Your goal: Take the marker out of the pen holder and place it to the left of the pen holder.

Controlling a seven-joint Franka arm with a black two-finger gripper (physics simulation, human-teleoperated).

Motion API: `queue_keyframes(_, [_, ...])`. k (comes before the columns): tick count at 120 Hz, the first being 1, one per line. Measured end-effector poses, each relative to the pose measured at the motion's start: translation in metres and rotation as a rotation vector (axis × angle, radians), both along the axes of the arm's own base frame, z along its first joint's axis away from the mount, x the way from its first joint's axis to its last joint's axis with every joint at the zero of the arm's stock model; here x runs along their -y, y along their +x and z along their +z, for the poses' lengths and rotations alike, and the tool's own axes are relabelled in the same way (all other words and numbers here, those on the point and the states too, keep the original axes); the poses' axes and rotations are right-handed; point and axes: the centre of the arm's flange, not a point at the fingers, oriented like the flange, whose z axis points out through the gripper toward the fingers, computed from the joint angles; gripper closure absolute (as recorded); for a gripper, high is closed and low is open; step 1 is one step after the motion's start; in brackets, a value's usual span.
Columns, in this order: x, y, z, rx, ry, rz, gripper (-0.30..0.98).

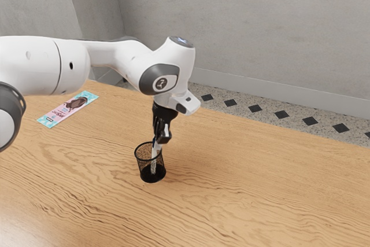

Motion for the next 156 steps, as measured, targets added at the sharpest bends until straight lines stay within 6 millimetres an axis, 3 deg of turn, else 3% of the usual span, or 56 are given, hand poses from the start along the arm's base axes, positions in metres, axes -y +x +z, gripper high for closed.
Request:
queue_keyframes(10, [-0.002, -0.002, 0.015, 0.018, 0.002, 0.003, 0.73])
queue_keyframes(36, [-0.037, -0.02, 0.11, 0.091, 0.026, 0.07, 0.77])
queue_keyframes(56, [-0.089, -0.028, 0.118, 0.028, 0.068, 0.169, 0.77])
queue_keyframes(66, [-0.117, -0.031, 0.11, -0.023, 0.091, 0.223, 0.77])
queue_keyframes(79, [-0.157, -0.035, 0.085, -0.12, 0.124, 0.3, 0.77])
queue_keyframes(109, [-0.214, -0.049, 0.023, -0.334, 0.187, 0.412, 0.77])
queue_keyframes(135, [-0.224, -0.043, -0.032, -0.464, 0.222, 0.43, 0.77])
queue_keyframes(156, [-0.225, -0.036, -0.06, -0.51, 0.235, 0.429, 0.76])
